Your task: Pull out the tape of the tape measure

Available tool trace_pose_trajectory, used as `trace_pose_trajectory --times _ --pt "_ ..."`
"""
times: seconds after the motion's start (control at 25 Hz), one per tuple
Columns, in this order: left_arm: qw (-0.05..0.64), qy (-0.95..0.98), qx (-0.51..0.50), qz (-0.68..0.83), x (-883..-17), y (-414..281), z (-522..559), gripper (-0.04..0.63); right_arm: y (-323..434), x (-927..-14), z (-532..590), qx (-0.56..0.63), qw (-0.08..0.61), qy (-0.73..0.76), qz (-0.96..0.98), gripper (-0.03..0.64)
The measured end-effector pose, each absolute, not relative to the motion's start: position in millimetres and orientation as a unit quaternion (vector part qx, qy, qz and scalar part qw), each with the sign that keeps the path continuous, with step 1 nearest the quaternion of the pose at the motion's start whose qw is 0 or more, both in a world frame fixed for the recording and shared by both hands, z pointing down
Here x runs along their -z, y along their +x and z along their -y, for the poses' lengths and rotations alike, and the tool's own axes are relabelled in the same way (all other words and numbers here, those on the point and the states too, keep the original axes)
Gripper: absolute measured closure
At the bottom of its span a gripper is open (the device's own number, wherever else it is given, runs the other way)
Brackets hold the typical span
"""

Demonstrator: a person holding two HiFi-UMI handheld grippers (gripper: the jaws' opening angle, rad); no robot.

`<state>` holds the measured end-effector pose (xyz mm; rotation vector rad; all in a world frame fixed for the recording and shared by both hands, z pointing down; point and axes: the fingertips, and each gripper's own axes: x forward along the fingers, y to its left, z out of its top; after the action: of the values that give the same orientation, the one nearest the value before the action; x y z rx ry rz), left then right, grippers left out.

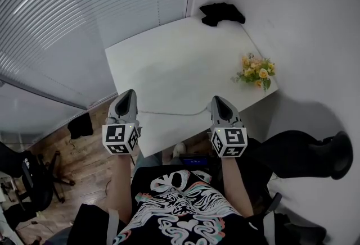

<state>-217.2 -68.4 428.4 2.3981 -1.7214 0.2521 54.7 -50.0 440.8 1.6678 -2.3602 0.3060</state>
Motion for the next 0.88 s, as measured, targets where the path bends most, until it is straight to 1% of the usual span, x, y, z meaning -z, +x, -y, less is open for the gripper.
trace_pose_trajectory --times 0.56,0.88 --pt "0.116 0.812 -0.062 0.568 -431.5 -212.9 69.2 0.594 58.0 -446.8 49.7 -0.108 0.129 0.572 0.803 0.615" --pt "0.116 0.813 -0.067 0.567 -434.7 -210.0 70.0 0.594 63.4 -449.4 50.1 -0.11 0.132 0.573 0.802 0.615"
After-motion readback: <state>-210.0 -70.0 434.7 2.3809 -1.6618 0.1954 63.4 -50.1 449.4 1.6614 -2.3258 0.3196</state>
